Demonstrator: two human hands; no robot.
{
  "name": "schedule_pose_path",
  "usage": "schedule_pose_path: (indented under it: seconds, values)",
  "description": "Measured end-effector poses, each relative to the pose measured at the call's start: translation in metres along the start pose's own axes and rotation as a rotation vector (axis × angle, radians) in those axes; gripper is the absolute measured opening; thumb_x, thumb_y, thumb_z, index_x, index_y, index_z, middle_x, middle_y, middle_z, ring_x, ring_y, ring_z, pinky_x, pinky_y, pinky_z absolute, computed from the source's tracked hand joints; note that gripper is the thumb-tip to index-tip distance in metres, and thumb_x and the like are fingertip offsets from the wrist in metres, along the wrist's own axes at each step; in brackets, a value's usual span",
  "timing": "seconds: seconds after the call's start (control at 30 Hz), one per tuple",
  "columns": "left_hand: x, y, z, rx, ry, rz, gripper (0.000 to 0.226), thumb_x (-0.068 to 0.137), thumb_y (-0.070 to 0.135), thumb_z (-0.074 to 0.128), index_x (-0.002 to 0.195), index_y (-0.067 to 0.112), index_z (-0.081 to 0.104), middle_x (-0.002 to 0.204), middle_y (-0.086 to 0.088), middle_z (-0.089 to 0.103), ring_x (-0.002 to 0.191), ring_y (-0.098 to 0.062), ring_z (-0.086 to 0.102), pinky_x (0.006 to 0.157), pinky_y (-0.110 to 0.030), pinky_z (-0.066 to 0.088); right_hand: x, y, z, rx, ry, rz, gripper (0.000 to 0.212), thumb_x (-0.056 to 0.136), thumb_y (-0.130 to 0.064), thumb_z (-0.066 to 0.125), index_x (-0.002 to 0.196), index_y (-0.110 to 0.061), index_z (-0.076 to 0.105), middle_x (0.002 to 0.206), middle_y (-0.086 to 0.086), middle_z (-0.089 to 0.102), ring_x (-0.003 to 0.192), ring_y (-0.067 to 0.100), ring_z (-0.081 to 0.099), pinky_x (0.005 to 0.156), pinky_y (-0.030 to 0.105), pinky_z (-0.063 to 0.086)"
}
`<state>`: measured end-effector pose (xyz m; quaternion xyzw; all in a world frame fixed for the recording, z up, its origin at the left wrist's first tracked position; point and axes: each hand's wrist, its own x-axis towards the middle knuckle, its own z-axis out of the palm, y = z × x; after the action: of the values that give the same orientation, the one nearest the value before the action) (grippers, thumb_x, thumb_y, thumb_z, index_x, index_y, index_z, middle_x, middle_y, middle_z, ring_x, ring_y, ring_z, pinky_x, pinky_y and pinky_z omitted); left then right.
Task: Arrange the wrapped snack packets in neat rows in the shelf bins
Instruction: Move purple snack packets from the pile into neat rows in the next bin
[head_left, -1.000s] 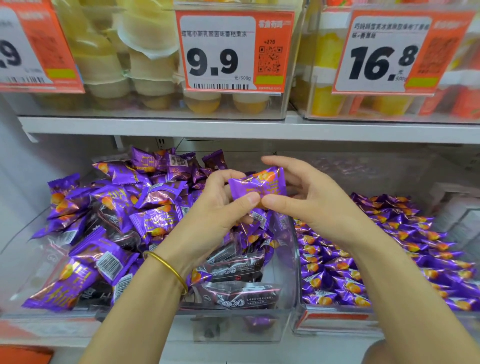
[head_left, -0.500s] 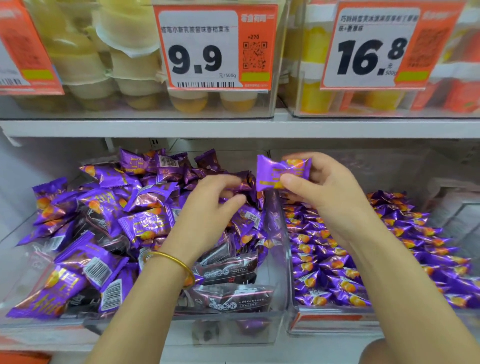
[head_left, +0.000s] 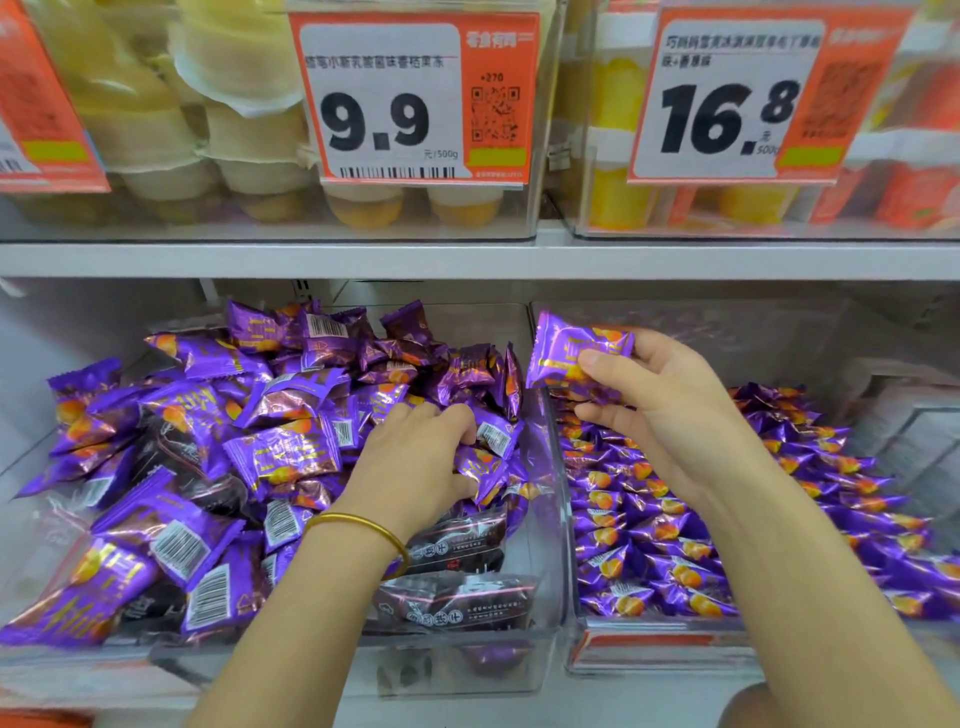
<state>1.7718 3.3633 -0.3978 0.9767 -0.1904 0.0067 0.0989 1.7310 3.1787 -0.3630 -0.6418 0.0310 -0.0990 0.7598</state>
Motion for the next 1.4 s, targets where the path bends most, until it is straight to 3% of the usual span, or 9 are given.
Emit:
schedule_pose_path:
  seconds: [0.2, 0.37, 0.57, 0.67, 0.77, 0.9, 1.07, 1.27, 1.4]
  values:
    - [0.002, 0.001, 0.000, -0.183, 0.105, 0.005, 0.064, 0.077, 0.024, 0.073, 0.132, 0.020, 0.041, 0.110, -0.002, 0.039, 0.114, -0.024, 0.038, 0.088, -0.026, 0.030, -0.001, -0.001, -0.003, 0.090, -0.108, 0.072, 0.013, 0.084, -0.005, 0.059, 0.096, -0.006, 0.064, 0.082, 0.005, 0.070, 0.068, 0.011, 0.064, 0.059, 0.021, 0.053]
    - [-0.004, 0.000, -0.016, -0.561, 0.315, -0.013, 0.036, 0.072, 0.018, 0.077, 0.098, 0.023, 0.053, 0.105, 0.000, 0.048, 0.092, -0.019, 0.052, 0.070, -0.018, 0.036, -0.003, -0.003, -0.009, 0.123, -0.201, 0.086, 0.022, 0.072, -0.013, 0.063, 0.092, -0.008, 0.067, 0.085, 0.005, 0.071, 0.074, 0.012, 0.065, 0.064, 0.022, 0.055]
    - [-0.014, 0.020, -0.034, -1.076, 0.191, 0.085, 0.042, 0.077, -0.006, 0.067, 0.102, 0.025, 0.055, 0.099, -0.014, 0.068, 0.083, -0.027, 0.066, 0.082, -0.047, 0.050, -0.006, -0.003, -0.006, 0.098, -0.310, 0.068, 0.029, 0.068, -0.006, 0.074, 0.096, -0.008, 0.069, 0.089, 0.007, 0.071, 0.078, 0.015, 0.066, 0.076, 0.028, 0.056]
    - [-0.009, 0.028, -0.034, -1.061, 0.248, 0.168, 0.051, 0.081, -0.012, 0.060, 0.109, 0.029, 0.050, 0.104, -0.004, 0.067, 0.081, -0.011, 0.064, 0.076, -0.033, 0.053, -0.007, -0.004, -0.005, 0.036, -0.300, 0.039, 0.036, 0.069, -0.007, 0.074, 0.104, -0.002, 0.067, 0.097, 0.013, 0.070, 0.089, 0.023, 0.065, 0.094, 0.041, 0.050]
    - [0.004, 0.036, -0.034, -0.907, 0.274, 0.240, 0.056, 0.078, -0.003, 0.065, 0.117, 0.030, 0.043, 0.098, 0.007, 0.066, 0.059, -0.011, 0.051, 0.060, -0.026, 0.046, -0.006, -0.010, -0.015, 0.048, -0.291, 0.015, 0.033, 0.065, -0.002, 0.077, 0.096, -0.005, 0.067, 0.089, 0.010, 0.072, 0.081, 0.021, 0.067, 0.086, 0.040, 0.053]
    - [0.022, 0.038, -0.028, -0.835, 0.266, 0.199, 0.048, 0.083, 0.010, 0.065, 0.124, 0.027, 0.047, 0.116, 0.004, 0.056, 0.079, -0.012, 0.060, 0.075, -0.019, 0.046, 0.009, -0.016, -0.050, 0.056, -0.078, 0.009, 0.038, 0.060, -0.018, 0.073, 0.094, -0.005, 0.067, 0.083, 0.006, 0.073, 0.075, 0.018, 0.067, 0.078, 0.032, 0.057]
    - [0.030, 0.039, -0.012, -0.856, 0.247, 0.134, 0.031, 0.090, 0.009, 0.054, 0.115, 0.028, 0.053, 0.119, 0.007, 0.058, 0.097, 0.011, 0.052, 0.079, 0.001, 0.038, 0.044, 0.001, -0.087, -0.115, 0.126, 0.052, 0.016, 0.080, 0.000, 0.064, 0.093, -0.008, 0.064, 0.091, 0.009, 0.068, 0.077, 0.016, 0.066, 0.087, 0.033, 0.053]
    - [0.035, 0.043, -0.008, -0.958, 0.255, 0.074, 0.028, 0.091, 0.006, 0.052, 0.110, 0.027, 0.055, 0.115, 0.003, 0.061, 0.100, -0.008, 0.061, 0.094, -0.037, 0.049, 0.090, 0.024, -0.063, -0.592, -0.144, 0.059, 0.011, 0.080, -0.010, 0.071, 0.085, -0.018, 0.065, 0.090, 0.005, 0.067, 0.088, 0.020, 0.063, 0.086, 0.033, 0.049]
    - [0.033, 0.042, -0.007, -0.973, 0.249, 0.061, 0.029, 0.091, 0.006, 0.051, 0.103, 0.032, 0.055, 0.113, 0.006, 0.062, 0.100, -0.009, 0.061, 0.094, -0.038, 0.049, 0.103, 0.048, -0.055, -0.642, -0.137, 0.045, 0.017, 0.078, -0.011, 0.073, 0.094, -0.015, 0.067, 0.098, 0.005, 0.070, 0.095, 0.023, 0.065, 0.091, 0.036, 0.051]
